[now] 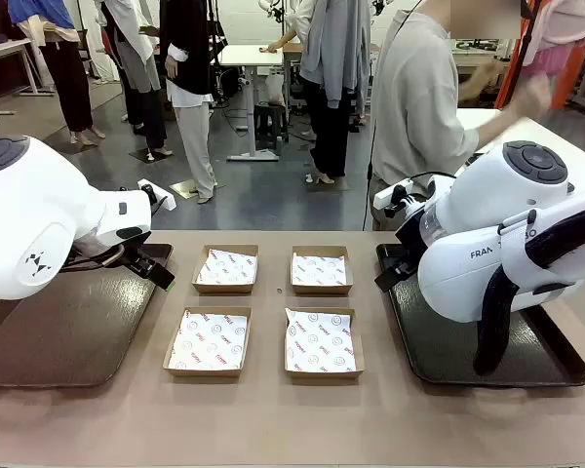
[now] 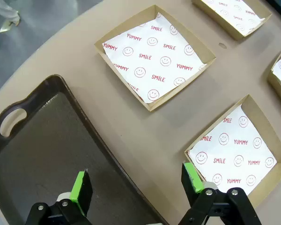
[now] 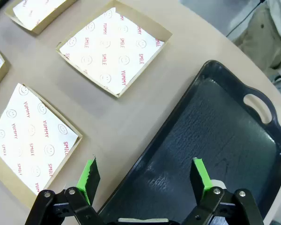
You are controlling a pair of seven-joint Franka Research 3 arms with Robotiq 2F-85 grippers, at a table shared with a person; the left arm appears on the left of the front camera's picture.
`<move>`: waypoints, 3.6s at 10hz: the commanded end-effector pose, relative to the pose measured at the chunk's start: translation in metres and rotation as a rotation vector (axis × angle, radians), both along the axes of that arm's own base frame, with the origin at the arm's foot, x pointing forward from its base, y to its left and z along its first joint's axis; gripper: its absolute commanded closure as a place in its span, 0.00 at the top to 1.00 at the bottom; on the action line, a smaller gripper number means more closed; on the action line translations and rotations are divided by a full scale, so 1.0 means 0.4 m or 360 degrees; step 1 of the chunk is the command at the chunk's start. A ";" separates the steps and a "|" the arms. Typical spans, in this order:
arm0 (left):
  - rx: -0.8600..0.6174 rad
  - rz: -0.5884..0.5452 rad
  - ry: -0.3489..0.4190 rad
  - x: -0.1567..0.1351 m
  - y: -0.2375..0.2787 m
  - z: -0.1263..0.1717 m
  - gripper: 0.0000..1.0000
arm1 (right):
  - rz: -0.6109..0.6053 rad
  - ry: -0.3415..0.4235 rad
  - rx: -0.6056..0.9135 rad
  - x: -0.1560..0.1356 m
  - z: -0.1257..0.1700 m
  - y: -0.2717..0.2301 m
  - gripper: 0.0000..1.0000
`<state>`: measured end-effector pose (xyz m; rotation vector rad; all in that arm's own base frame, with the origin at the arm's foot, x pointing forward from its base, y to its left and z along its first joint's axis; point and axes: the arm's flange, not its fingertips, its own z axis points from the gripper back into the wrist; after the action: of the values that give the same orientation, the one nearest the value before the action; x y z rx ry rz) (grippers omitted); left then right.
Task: Individually package the donuts and arrange them on the tray.
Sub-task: Pick up one Paper togo box.
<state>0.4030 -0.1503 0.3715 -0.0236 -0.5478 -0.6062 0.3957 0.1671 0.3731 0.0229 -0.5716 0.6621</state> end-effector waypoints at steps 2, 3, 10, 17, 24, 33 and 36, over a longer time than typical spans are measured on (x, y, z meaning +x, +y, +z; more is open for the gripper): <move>0.0000 -0.0001 0.0000 0.000 0.000 0.000 1.00 | 0.0000 0.0000 0.0000 0.000 0.000 0.000 1.00; 0.0000 -0.0001 0.0000 0.000 0.000 0.000 1.00 | 0.0000 0.0000 0.0000 0.000 0.000 0.000 1.00; 0.0000 -0.0001 0.0000 0.000 0.000 0.000 1.00 | 0.0000 0.0000 0.0000 0.000 0.000 0.000 1.00; -0.0025 -0.0034 -0.0004 -0.067 0.029 0.025 1.00 | -0.0041 0.0182 -0.0085 -0.105 0.050 -0.030 1.00; 0.0009 -0.0091 0.0402 -0.433 0.176 0.107 1.00 | -0.0207 0.0776 -0.0156 -0.468 0.133 -0.111 1.00; -0.0789 -0.0041 0.0757 -0.166 0.158 0.297 1.00 | -0.0130 0.0969 0.0797 -0.349 0.295 -0.165 1.00; -0.1743 0.0015 0.1091 -0.085 0.283 0.252 1.00 | -0.0220 0.0979 0.1882 -0.365 0.290 -0.385 1.00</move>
<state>0.3517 -0.0424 0.4822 -0.8426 -0.2191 -0.4192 0.2684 0.0322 0.5166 0.7830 -0.1602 0.2990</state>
